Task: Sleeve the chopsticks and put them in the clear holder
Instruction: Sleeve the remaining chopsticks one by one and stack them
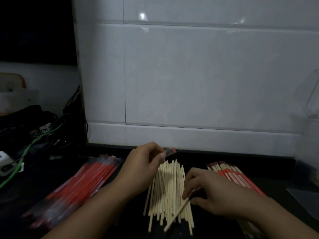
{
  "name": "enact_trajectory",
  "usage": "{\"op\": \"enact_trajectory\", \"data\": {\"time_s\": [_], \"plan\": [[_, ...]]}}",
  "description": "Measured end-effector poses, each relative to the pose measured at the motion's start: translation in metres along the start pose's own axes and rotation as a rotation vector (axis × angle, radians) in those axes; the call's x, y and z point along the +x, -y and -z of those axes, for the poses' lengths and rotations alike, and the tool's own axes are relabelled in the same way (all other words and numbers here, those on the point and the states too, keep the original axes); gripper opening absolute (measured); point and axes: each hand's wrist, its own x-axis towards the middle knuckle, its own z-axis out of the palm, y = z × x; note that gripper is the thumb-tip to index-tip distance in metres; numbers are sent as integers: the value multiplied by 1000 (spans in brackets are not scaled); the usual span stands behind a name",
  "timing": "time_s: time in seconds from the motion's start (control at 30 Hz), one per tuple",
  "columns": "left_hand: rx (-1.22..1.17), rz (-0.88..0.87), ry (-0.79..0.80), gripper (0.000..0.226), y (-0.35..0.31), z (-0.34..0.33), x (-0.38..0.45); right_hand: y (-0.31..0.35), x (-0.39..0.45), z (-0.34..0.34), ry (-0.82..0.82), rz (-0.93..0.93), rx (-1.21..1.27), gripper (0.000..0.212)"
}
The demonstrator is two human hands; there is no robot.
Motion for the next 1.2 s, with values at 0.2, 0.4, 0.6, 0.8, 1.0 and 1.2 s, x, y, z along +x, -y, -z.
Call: {"op": "enact_trajectory", "data": {"time_s": [0.2, 0.4, 0.6, 0.8, 1.0, 1.2], "plan": [[3, -11, 21, 7, -3, -1, -2, -1, 2, 8, -538, 19, 402, 13], [-19, -26, 73, 7, -10, -7, -8, 6, 0, 27, -1016, -113, 1249, 10], [-37, -30, 93, 8, -10, -8, -8, 6, 2, 26, -1132, -155, 1301, 11], [-31, -20, 94, 9, -11, -7, -9, 4, -1, 29, -1180, -189, 1316, 11], [-25, -19, 96, 8, -14, -7, -10, 14, 1, 22, -1106, -170, 1276, 10], [-55, -39, 103, 8, -17, -8, -11, 17, 1, 20, -1051, -165, 1279, 11]]}}
